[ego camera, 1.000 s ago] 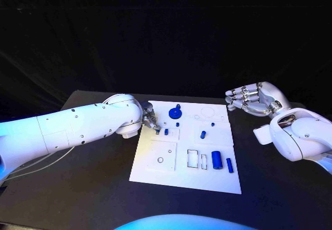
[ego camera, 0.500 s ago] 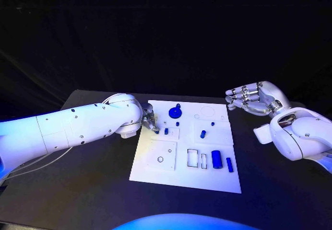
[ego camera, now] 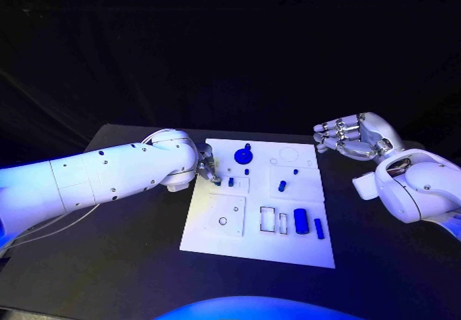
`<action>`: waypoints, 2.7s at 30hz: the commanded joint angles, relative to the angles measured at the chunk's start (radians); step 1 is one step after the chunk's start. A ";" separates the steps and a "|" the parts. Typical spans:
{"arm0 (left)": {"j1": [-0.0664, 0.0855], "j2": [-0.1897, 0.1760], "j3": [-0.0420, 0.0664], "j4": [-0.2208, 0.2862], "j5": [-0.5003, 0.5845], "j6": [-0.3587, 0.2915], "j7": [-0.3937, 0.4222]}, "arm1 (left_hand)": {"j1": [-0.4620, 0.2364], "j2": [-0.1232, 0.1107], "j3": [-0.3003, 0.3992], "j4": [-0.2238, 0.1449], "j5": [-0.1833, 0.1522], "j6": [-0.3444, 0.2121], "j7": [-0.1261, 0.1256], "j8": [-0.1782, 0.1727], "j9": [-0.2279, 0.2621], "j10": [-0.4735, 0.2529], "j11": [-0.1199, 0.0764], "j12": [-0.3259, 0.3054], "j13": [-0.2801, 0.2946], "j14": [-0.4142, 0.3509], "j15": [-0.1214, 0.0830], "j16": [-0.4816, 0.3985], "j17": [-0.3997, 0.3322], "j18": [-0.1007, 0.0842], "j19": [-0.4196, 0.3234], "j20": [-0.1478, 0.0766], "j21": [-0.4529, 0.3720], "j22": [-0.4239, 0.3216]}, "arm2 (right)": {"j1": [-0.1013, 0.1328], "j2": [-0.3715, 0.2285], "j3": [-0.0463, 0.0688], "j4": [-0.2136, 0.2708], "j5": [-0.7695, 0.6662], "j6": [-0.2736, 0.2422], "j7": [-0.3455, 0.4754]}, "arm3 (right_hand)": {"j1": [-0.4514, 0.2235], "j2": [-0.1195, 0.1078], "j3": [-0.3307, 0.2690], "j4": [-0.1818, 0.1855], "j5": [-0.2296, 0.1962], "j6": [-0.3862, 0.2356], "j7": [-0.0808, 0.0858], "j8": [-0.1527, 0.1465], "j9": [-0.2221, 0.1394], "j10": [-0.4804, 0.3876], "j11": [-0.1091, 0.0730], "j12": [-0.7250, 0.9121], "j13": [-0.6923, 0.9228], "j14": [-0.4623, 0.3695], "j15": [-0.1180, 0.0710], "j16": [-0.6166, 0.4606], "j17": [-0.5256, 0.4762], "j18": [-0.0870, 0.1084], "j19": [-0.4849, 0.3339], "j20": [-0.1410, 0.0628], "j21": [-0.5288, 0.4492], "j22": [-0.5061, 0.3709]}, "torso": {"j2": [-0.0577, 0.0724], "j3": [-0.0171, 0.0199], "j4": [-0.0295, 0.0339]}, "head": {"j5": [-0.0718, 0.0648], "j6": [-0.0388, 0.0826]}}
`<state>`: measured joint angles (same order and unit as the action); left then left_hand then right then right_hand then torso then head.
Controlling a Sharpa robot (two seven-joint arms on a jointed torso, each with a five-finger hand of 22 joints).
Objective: Assemble the parts on the task board
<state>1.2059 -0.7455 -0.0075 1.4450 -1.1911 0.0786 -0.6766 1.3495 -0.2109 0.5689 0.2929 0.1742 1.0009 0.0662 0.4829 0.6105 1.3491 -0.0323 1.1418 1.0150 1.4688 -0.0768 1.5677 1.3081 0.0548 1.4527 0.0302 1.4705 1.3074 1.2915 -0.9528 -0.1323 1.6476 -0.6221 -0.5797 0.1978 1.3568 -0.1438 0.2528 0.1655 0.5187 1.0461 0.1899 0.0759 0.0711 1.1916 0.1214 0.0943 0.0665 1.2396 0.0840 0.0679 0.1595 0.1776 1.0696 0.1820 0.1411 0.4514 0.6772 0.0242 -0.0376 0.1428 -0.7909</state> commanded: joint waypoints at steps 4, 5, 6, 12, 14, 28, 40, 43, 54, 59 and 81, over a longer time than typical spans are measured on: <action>-0.004 0.007 -0.003 0.001 0.002 0.029 -0.011 | -0.013 -0.008 0.145 -0.130 0.001 0.032 -0.029 0.009 0.004 0.021 -0.002 0.019 0.018 0.102 -0.008 0.003 0.263 -0.012 0.008 -0.001 0.007 0.087 | -0.001 0.000 0.000 0.002 -0.003 0.008 0.011 | -0.011 0.001 0.003 -0.003 0.003 -0.003 0.003 -0.006 -0.001 -0.001 0.007 -0.006 -0.001 -0.009 0.001 -0.005 -0.001 0.003 0.001 0.006 -0.005 -0.001 | 0.000 0.0008 0.0001 | 0.001 0.000; -0.004 0.008 -0.003 0.001 0.004 0.028 -0.012 | -0.023 -0.012 0.142 -0.126 0.000 0.035 -0.031 0.012 0.007 0.024 -0.004 0.022 0.022 0.102 -0.009 0.003 0.263 -0.012 0.009 -0.001 0.008 0.088 | -0.001 0.000 0.000 0.002 -0.003 0.008 0.011 | -0.011 0.001 0.003 -0.003 0.003 -0.003 0.003 -0.006 -0.001 -0.001 0.007 -0.006 -0.001 -0.009 0.001 -0.005 -0.001 0.003 0.001 0.006 -0.005 -0.001 | 0.000 0.0010 0.0000 | 0.000 0.000; -0.004 0.009 -0.003 0.000 0.006 0.028 -0.012 | -0.030 -0.014 0.139 -0.123 0.000 0.036 -0.034 0.015 0.009 0.025 -0.005 0.023 0.024 0.102 -0.010 0.003 0.263 -0.012 0.009 -0.002 0.008 0.089 | -0.001 0.000 0.000 0.002 -0.003 0.008 0.011 | -0.011 0.001 0.003 -0.003 0.003 -0.003 0.003 -0.006 -0.001 -0.001 0.007 -0.006 -0.001 -0.009 0.001 -0.005 -0.001 0.003 0.001 0.006 -0.005 -0.001 | 0.000 0.0009 0.0000 | 0.000 0.000; -0.004 0.014 -0.003 -0.005 0.014 0.029 -0.017 | -0.077 -0.024 0.110 -0.094 -0.002 0.041 -0.044 0.024 0.020 0.029 -0.013 0.024 0.027 0.102 -0.016 0.003 0.263 -0.013 0.012 -0.007 0.011 0.094 | -0.001 -0.001 0.000 0.002 -0.003 0.007 0.011 | -0.011 0.001 0.003 -0.003 0.003 -0.003 0.003 -0.006 -0.001 -0.001 0.007 -0.006 -0.001 -0.009 0.001 -0.005 -0.001 0.003 0.001 0.006 -0.005 -0.001 | -0.001 0.0011 -0.0005 | 0.000 0.000; -0.004 0.016 -0.003 -0.007 0.015 0.029 -0.018 | -0.097 -0.026 0.092 -0.079 -0.003 0.045 -0.048 0.025 0.022 0.030 -0.016 0.027 0.031 0.102 -0.018 0.003 0.263 -0.014 0.014 -0.009 0.012 0.096 | -0.001 -0.001 0.000 0.003 -0.003 0.007 0.011 | -0.012 0.001 0.003 -0.003 0.004 -0.003 0.003 -0.006 -0.001 -0.001 0.007 -0.006 -0.001 -0.009 0.001 -0.005 -0.001 0.003 0.001 0.007 -0.005 -0.002 | -0.001 0.0011 -0.0005 | -0.001 0.000; -0.003 0.026 -0.002 -0.022 0.018 0.032 -0.030 | -0.129 -0.019 0.017 -0.034 -0.003 0.059 -0.055 0.027 0.026 0.038 -0.022 0.040 0.052 0.102 -0.025 0.003 0.263 -0.014 0.014 -0.016 0.011 0.096 | -0.001 -0.002 0.000 0.002 -0.002 0.007 0.011 | -0.012 0.002 0.003 -0.003 0.004 -0.003 0.003 -0.006 -0.001 -0.001 0.007 -0.006 -0.001 -0.009 0.001 -0.005 -0.002 0.003 0.001 0.007 -0.005 -0.002 | 0.000 0.0007 0.0000 | -0.003 -0.001; -0.003 0.032 -0.002 -0.040 0.019 0.023 -0.035 | -0.142 0.001 -0.086 -0.005 -0.004 0.066 -0.055 0.023 0.027 0.037 -0.022 0.040 0.056 0.102 -0.026 0.003 0.263 -0.014 0.013 -0.018 0.010 0.096 | -0.001 -0.001 0.000 0.002 -0.001 0.007 0.011 | -0.013 0.001 0.003 -0.003 0.005 -0.003 0.003 -0.006 -0.001 -0.001 0.008 -0.006 -0.001 -0.009 0.001 -0.004 -0.002 0.003 0.001 0.007 -0.006 -0.003 | 0.000 0.0003 -0.0001 | -0.003 -0.001; -0.003 0.033 -0.002 -0.046 0.019 0.020 -0.035 | -0.150 0.007 -0.118 -0.004 -0.003 0.067 -0.055 0.020 0.026 0.035 -0.022 0.037 0.055 0.102 -0.026 0.003 0.263 -0.013 0.013 -0.018 0.009 0.095 | -0.001 -0.002 0.000 0.002 -0.001 0.007 0.011 | -0.013 0.001 0.003 -0.003 0.005 -0.003 0.003 -0.006 -0.001 -0.001 0.008 -0.006 -0.001 -0.009 0.001 -0.004 -0.002 0.003 0.001 0.007 -0.006 -0.003 | -0.001 0.0002 -0.0003 | -0.004 -0.001; -0.003 0.026 -0.002 -0.050 0.021 0.008 -0.035 | -0.200 0.035 -0.262 0.000 -0.001 0.071 -0.052 0.007 0.019 0.028 -0.019 0.028 0.049 0.102 -0.024 0.003 0.263 -0.013 0.012 -0.017 0.007 0.093 | -0.002 -0.002 0.000 0.001 0.000 0.008 0.010 | -0.016 0.000 0.002 -0.002 0.005 -0.004 0.003 -0.007 -0.001 -0.002 0.008 -0.007 -0.001 -0.010 0.001 -0.005 -0.003 0.003 0.001 0.007 -0.006 -0.004 | 0.000 0.0001 -0.0003 | -0.005 0.002; -0.003 0.021 -0.001 -0.046 0.033 -0.018 -0.028 | -0.229 0.050 -0.319 0.001 -0.001 0.073 -0.050 0.004 0.018 0.027 -0.018 0.027 0.048 0.102 -0.023 0.003 0.263 -0.012 0.011 -0.016 0.005 0.092 | -0.003 -0.003 0.000 0.001 0.000 0.009 0.010 | -0.016 0.000 0.002 -0.002 0.005 -0.004 0.003 -0.007 -0.001 -0.002 0.008 -0.007 -0.001 -0.010 0.001 -0.005 -0.003 0.003 0.001 0.007 -0.006 -0.004 | 0.000 0.0003 -0.0004 | -0.007 0.003; -0.002 -0.010 0.003 -0.041 0.285 -0.340 0.237 | -0.166 0.111 -0.494 -0.004 0.000 -0.080 0.023 -0.062 -0.010 -0.259 0.050 -0.314 -0.316 -0.005 0.032 -0.193 0.002 0.067 -0.227 0.020 -0.244 -0.265 | -0.006 -0.002 0.000 -0.002 0.001 0.008 0.009 | -0.016 0.000 0.002 -0.002 0.005 -0.004 0.003 -0.007 -0.001 -0.002 0.008 -0.007 -0.001 -0.010 0.001 -0.005 -0.003 0.003 0.001 0.007 -0.006 -0.004 | 0.000 0.0011 -0.0004 | -0.017 0.010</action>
<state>1.2035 -0.7557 -0.0051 1.3998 -0.9985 -0.1535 -0.5786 1.1677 -0.1019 0.0744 0.2923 0.1742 0.9359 0.0820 0.4268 0.6046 1.1121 0.0106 0.8445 0.7142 1.4627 -0.0514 1.3996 1.3046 0.1116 1.2522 0.0463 1.2555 1.0803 1.2866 -0.9546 -0.1324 1.6453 -0.6188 -0.5796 0.1986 1.3488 -0.1437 0.2528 0.1655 0.5186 1.0469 0.1891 0.0759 0.0711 1.1916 0.1214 0.0943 0.0666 1.2360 0.0876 0.0679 0.1575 0.1776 1.0696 0.1820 0.1411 0.4482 0.6772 0.0253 -0.0376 0.1283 -0.7836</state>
